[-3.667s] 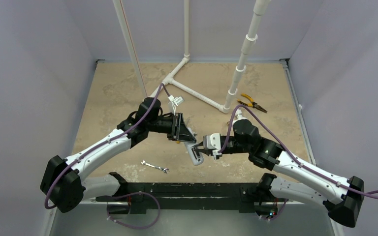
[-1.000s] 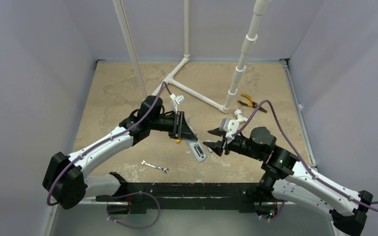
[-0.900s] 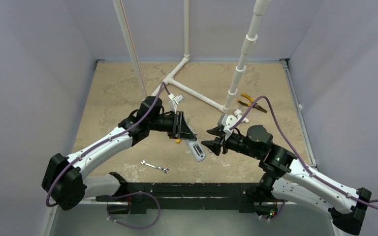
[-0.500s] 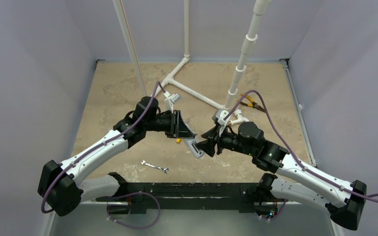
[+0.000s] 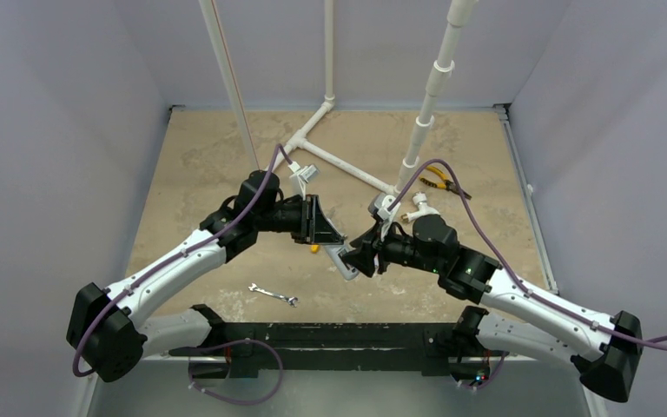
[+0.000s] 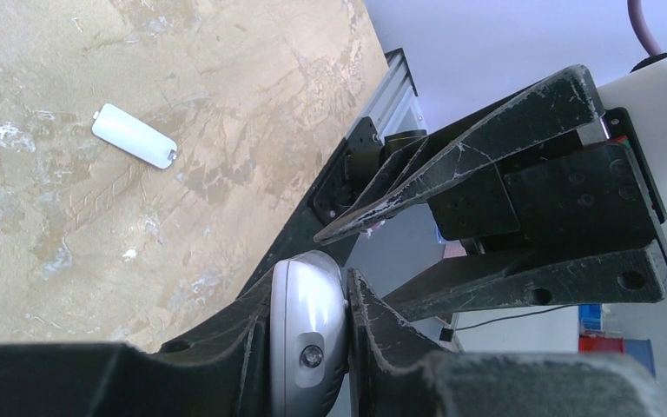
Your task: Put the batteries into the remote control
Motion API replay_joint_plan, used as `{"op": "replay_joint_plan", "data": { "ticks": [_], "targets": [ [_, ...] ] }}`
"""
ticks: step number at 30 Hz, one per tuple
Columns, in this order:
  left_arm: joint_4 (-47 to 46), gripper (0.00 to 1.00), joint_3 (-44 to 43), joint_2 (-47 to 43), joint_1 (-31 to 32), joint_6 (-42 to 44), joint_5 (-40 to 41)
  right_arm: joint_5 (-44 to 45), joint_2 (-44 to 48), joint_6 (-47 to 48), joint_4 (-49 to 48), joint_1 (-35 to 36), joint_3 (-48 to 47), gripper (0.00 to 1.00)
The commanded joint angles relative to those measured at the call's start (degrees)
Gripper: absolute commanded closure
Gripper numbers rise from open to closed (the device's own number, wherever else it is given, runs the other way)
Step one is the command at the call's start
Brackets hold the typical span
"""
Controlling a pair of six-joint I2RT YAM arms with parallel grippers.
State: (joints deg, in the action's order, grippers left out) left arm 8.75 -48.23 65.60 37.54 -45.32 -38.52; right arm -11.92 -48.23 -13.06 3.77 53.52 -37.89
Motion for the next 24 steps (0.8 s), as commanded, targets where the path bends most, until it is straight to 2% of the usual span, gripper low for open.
{"op": "replay_joint_plan", "data": {
  "ticks": [1, 15, 24],
  "targets": [
    [-1.4, 1.0, -2.0, -1.4, 0.2, 0.4, -0.7, 0.6, -0.1, 0.3, -1.8, -0.3, 0.3, 0.57],
    [-1.7, 1.0, -1.9, -1.6, 0.2, 0.1, -0.7, 1.9, -1.5, 0.9, -3.4, -0.3, 1.4, 0.66],
    [-1.7, 1.0, -1.9, -1.6, 0.2, 0.3, -0.7, 1.4, -1.7, 0.9, -3.5, -0.3, 1.9, 0.82]
  ]
}}
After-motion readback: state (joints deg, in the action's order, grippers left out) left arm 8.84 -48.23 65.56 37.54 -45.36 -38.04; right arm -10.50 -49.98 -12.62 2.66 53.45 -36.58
